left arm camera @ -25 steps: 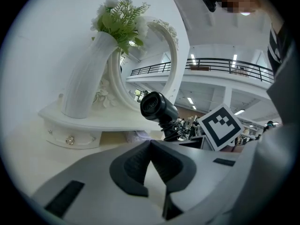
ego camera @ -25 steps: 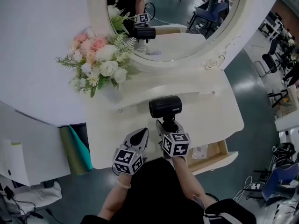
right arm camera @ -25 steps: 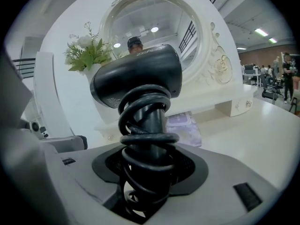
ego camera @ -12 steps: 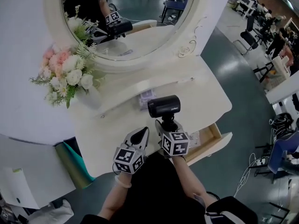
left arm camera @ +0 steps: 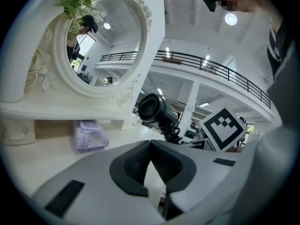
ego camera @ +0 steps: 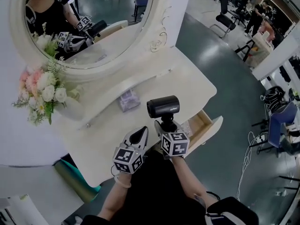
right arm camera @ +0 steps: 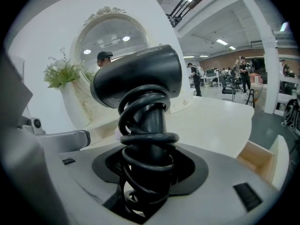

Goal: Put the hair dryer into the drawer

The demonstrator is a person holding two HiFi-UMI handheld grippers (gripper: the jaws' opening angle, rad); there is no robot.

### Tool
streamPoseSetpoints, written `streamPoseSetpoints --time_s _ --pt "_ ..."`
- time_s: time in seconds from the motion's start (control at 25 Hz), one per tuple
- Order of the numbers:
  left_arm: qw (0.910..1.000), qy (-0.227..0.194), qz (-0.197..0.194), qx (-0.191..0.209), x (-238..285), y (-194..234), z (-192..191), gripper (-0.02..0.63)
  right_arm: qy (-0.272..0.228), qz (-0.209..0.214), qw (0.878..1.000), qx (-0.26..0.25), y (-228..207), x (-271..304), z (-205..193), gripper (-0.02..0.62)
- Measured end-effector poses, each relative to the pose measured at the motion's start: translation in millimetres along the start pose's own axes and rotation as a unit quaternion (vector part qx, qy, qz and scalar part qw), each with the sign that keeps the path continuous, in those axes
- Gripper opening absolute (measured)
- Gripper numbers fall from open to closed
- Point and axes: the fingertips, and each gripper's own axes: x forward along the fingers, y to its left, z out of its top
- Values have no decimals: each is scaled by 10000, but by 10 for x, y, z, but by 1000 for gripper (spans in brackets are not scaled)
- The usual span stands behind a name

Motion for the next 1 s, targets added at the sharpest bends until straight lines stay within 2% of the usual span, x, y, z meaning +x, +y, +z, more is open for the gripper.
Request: streamPoseSetpoints --time_s 0.28,0.56,1.0 --pt "9987 195 -469 67 198 -269 -108 25 -138 -453 9983 330 -344 -245 -69 236" --pt "9963 321 -779 142 411 -472 -162 25 -272 -898 9937 619 -693 -461 -142 236" --pt "9903 509 -1262 288 709 -843 -211 25 -511 -1647 9767 1280 -1238 -741 -245 236"
